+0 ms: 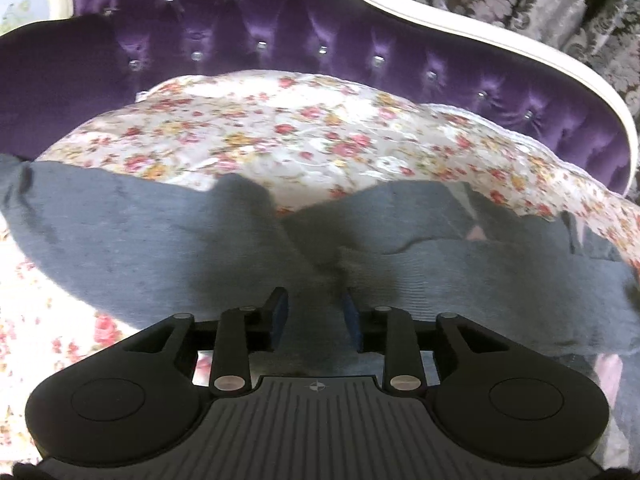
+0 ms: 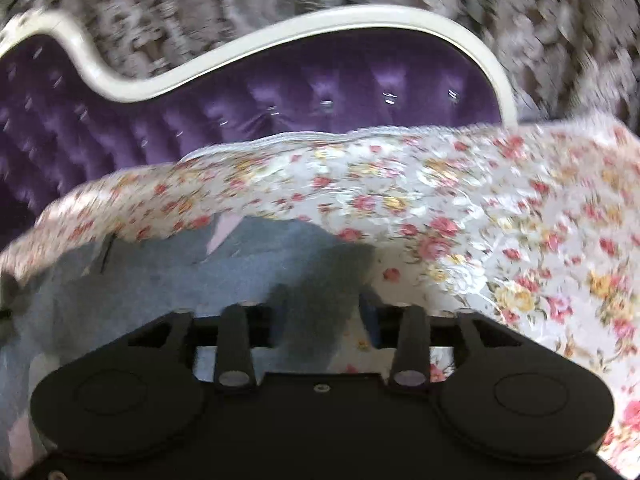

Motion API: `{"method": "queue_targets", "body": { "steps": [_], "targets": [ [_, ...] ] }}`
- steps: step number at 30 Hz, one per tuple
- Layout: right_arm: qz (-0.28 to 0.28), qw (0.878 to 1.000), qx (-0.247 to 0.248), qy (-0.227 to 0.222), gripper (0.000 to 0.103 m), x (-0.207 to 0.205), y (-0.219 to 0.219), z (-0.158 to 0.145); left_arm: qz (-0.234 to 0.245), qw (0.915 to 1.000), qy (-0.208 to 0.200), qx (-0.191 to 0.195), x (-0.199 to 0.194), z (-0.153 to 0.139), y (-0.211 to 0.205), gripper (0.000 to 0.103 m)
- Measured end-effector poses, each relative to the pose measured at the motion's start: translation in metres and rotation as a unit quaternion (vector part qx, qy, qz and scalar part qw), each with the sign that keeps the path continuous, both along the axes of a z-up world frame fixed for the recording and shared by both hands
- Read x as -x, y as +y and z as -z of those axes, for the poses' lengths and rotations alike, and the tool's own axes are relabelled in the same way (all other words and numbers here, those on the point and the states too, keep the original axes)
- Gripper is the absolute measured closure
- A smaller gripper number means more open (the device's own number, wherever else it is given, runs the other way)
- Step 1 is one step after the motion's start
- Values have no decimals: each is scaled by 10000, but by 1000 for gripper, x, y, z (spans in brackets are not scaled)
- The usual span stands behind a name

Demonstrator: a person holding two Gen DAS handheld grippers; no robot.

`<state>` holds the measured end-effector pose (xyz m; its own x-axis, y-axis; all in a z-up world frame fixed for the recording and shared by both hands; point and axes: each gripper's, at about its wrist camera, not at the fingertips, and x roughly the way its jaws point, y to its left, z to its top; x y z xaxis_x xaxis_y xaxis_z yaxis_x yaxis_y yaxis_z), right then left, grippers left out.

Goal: Fold small clothes

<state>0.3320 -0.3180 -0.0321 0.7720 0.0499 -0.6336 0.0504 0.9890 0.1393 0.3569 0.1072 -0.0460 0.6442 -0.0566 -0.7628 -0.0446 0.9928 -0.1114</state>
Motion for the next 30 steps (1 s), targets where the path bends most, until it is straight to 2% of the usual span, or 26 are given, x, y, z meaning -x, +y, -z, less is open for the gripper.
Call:
{"method": "queue_targets", "body": {
  "steps": [3, 6, 10, 14, 17, 21, 26, 27, 29, 30],
  "targets": [
    [-164, 9992, 294, 213, 46, 2, 10, 9, -76, 9999, 127, 24, 3, 7, 9, 70],
    [5, 9968, 596, 528, 46, 2, 10, 25, -123, 9996, 231, 56, 10, 15, 19, 70],
    [198, 9984, 314, 434, 45, 12, 5, 19, -65, 9995, 181, 259, 20, 15, 34, 69],
    [19, 9993, 363, 81, 45, 26, 21, -2, -372, 9980, 45, 502, 27, 9, 50, 68],
    [-343, 9988, 315, -113, 44, 31, 42, -15, -524, 9968, -62, 608, 31, 2, 56, 68],
    [-919, 9950, 267, -269, 44, 32, 79, -25, -268, 9982, -183, 500, 36, -9, 43, 68],
    [-1799, 9828, 157, -395, 45, 24, 138, -26, 101, 9988, -276, 397, 54, -7, 21, 68],
    [-1995, 9790, 154, -386, 46, 22, 152, -25, 95, 9989, -278, 368, 61, -4, 18, 68],
    [-2345, 9711, 192, -391, 57, 19, 179, -24, 36, 9991, -264, 329, 75, 2, 16, 68],
    [-2515, 9667, 241, -406, 59, 19, 193, -23, -1, 9991, -279, 306, 84, 4, 16, 68]
  ]
}}
